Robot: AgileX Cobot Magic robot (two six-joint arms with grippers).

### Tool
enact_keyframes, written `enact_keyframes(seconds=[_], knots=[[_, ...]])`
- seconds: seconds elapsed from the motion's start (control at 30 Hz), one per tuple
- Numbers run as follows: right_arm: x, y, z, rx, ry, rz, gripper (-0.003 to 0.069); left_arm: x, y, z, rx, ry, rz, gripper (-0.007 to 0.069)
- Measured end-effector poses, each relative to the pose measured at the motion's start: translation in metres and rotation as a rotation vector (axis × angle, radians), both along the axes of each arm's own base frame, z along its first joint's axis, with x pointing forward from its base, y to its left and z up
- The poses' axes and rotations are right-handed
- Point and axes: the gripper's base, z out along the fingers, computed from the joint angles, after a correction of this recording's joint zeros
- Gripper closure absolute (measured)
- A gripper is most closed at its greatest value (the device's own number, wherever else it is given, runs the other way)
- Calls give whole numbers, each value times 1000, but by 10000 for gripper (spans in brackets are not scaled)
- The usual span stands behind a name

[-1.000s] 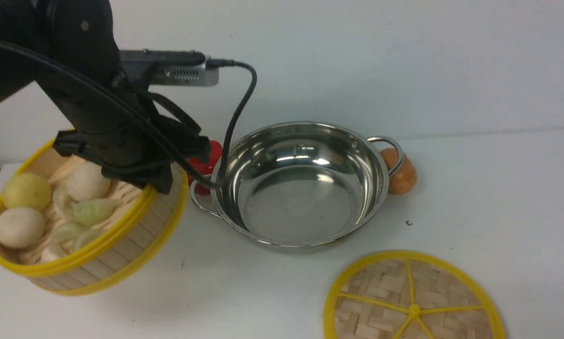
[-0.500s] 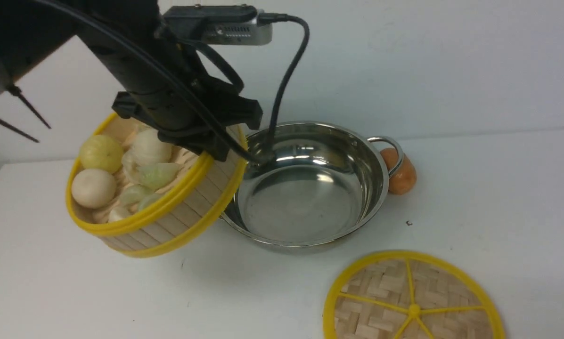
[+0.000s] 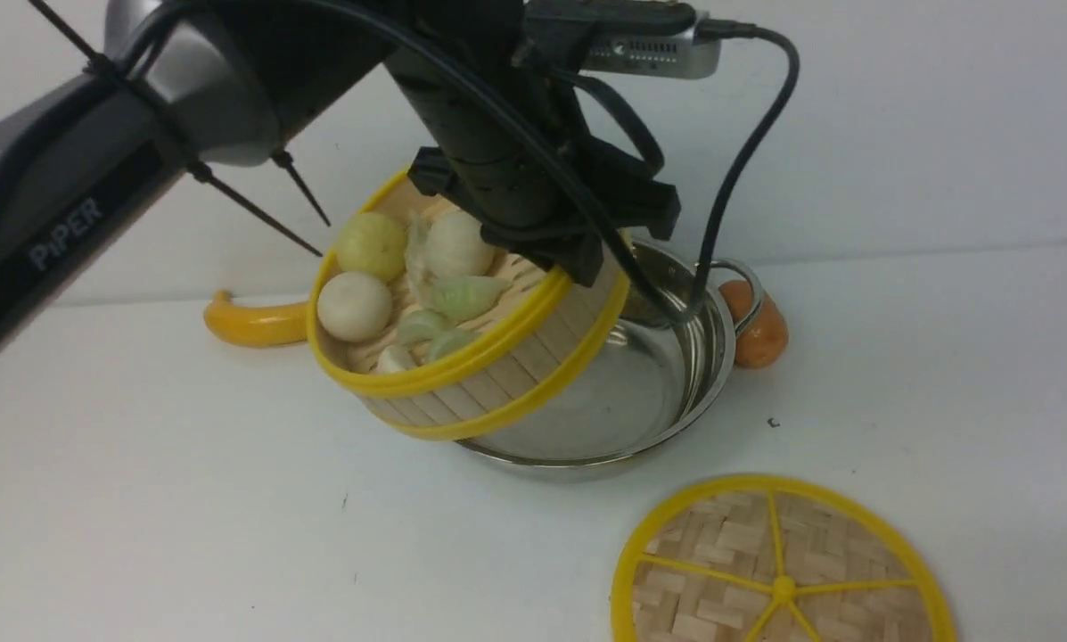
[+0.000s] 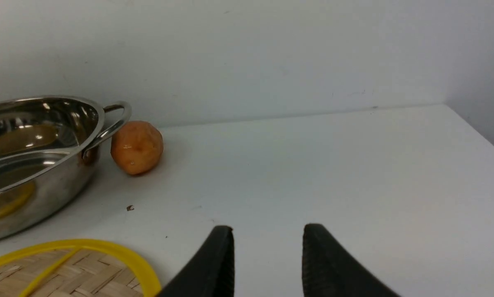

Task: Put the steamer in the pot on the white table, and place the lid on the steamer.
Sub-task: 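Place the bamboo steamer basket with dumplings into the steel pot with the left gripper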

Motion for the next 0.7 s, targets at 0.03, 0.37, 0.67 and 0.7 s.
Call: enact_keyframes(seconds=[0.03, 0.37, 0.67, 0.7], knots=[[0, 0, 0, 0, 0, 0, 410, 1, -3, -2, 2, 0, -8, 552], [0, 0, 0, 0, 0, 0, 410, 11, -20, -25, 61, 7, -92, 552], [0, 0, 0, 0, 0, 0, 410, 23, -22, -26, 100, -48, -103, 552], [0, 0, 0, 0, 0, 0, 410, 24, -23, -27, 102, -46, -103, 552]])
